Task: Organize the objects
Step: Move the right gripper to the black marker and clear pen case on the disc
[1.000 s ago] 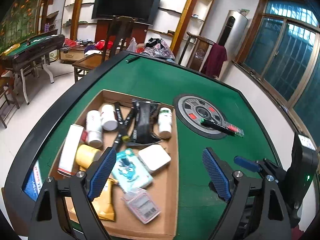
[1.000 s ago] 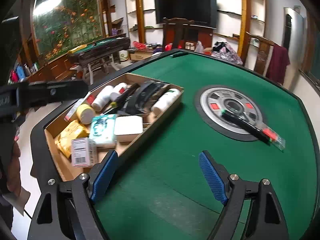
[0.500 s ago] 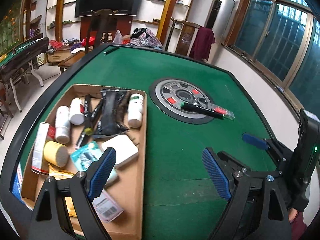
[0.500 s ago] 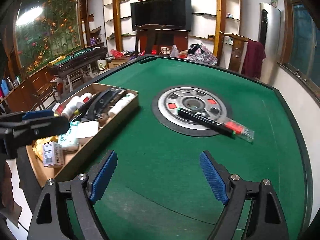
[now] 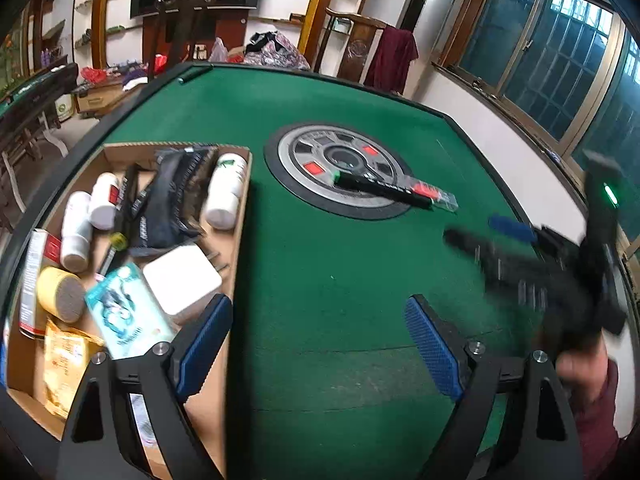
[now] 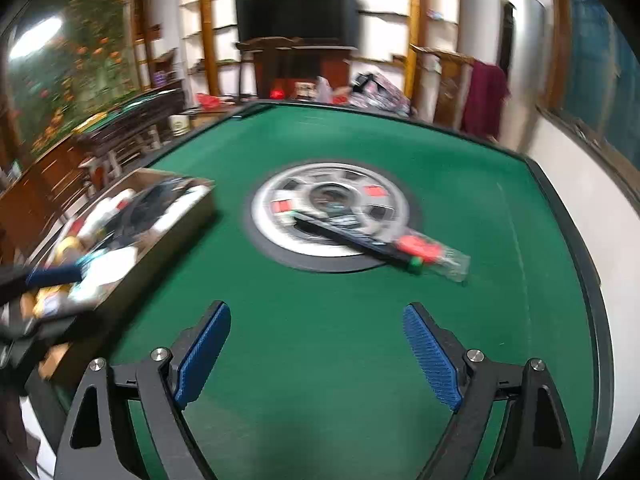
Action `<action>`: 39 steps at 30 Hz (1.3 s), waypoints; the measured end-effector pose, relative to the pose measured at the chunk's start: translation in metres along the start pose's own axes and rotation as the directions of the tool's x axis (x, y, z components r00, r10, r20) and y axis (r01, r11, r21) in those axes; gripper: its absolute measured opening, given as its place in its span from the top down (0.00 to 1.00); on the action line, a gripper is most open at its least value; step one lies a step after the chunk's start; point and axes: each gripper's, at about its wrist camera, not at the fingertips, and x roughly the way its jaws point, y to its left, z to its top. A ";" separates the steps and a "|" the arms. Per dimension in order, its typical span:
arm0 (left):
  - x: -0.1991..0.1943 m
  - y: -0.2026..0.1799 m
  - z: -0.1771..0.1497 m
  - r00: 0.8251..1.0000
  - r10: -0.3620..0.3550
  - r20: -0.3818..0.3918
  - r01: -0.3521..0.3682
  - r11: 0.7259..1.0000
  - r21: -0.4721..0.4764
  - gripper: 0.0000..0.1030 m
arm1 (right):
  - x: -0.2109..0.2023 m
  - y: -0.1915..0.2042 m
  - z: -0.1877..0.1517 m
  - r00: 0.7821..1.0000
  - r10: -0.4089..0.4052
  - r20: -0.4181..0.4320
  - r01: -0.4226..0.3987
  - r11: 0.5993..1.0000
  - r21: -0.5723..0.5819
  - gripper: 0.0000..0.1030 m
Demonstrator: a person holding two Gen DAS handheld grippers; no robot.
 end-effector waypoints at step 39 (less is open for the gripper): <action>0.025 0.004 -0.022 0.994 -0.066 -0.089 0.062 0.997 -0.051 0.15 | 0.126 -0.016 0.038 0.644 0.709 -0.288 -0.605 0.702 0.376 0.04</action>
